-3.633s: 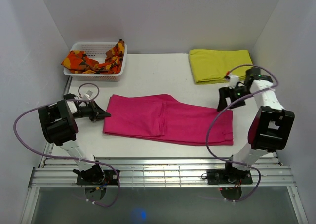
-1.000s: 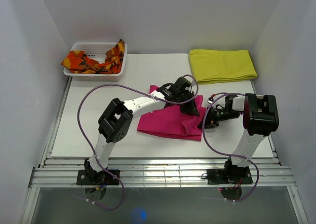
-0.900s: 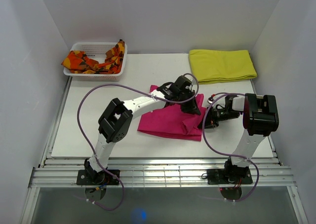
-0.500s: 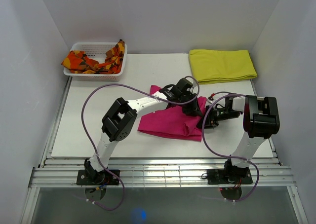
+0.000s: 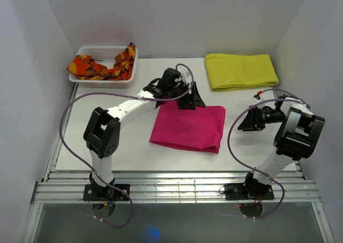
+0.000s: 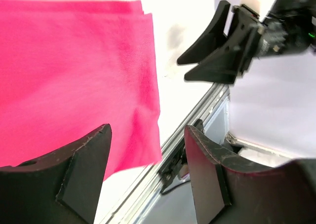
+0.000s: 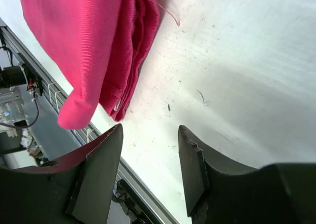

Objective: Fold and stack the trousers
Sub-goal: Fold the trousers

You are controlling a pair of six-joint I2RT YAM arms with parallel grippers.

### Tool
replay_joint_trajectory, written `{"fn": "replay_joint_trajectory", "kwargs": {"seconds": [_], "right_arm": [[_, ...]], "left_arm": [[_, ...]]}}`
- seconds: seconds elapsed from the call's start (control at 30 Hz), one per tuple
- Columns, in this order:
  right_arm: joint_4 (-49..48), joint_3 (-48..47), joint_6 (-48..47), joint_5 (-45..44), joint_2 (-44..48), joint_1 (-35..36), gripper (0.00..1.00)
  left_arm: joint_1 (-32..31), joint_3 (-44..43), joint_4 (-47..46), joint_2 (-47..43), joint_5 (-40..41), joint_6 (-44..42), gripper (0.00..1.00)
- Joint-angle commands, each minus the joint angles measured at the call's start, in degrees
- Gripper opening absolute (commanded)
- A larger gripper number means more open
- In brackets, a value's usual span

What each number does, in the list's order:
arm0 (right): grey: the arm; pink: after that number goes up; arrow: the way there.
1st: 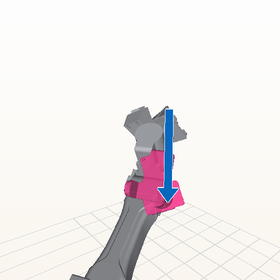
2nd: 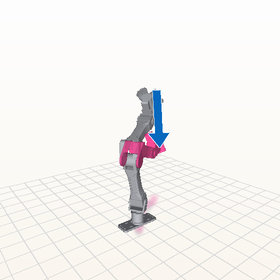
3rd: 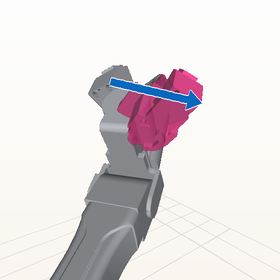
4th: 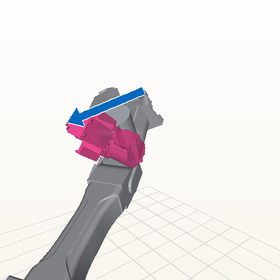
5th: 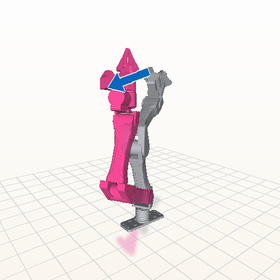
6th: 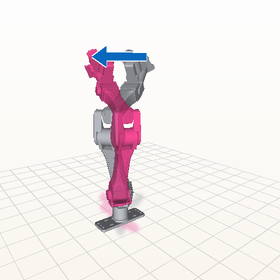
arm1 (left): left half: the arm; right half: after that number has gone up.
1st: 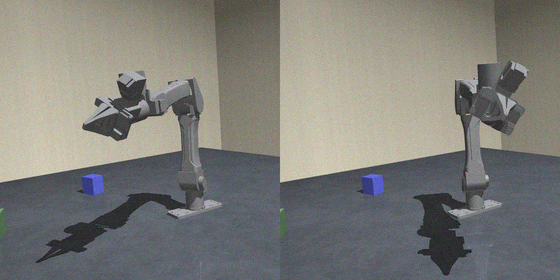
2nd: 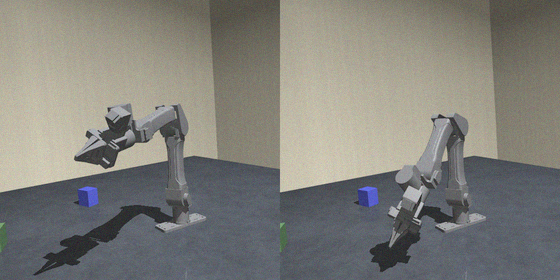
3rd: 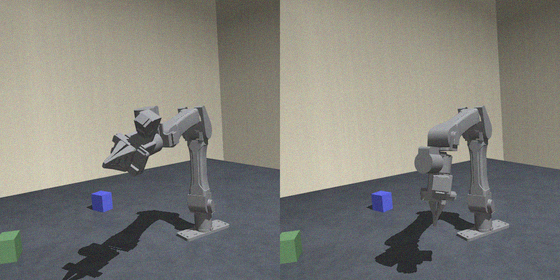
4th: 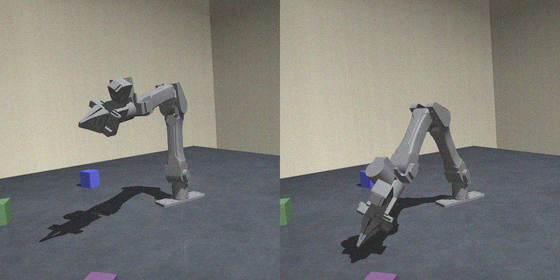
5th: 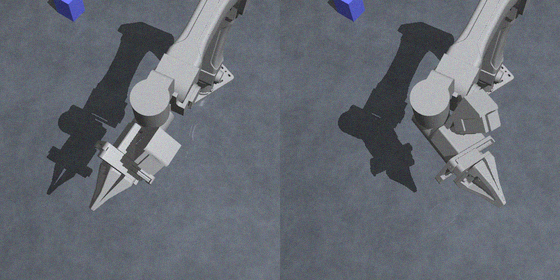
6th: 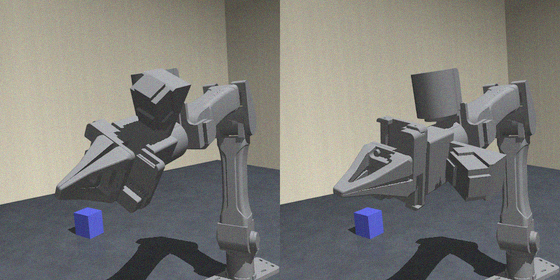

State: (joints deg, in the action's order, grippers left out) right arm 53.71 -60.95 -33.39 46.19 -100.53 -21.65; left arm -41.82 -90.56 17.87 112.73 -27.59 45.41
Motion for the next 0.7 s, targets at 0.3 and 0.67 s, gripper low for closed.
{"fn": "replay_joint_trajectory", "kwargs": {"seconds": [0.3,0.67], "right_arm": [[8.3,-4.2,-4.2,13.5,6.1,22.8,0.58],[-4.1,6.5,1.9,-2.1,-3.9,28.8,0.53]], "left_arm": [[20.7,23.2,-3.6,-21.1,-31.1,-22.4,0.96],[26.3,32.2,-6.4,-13.4,-32.9,-22.2,0.87]]}}
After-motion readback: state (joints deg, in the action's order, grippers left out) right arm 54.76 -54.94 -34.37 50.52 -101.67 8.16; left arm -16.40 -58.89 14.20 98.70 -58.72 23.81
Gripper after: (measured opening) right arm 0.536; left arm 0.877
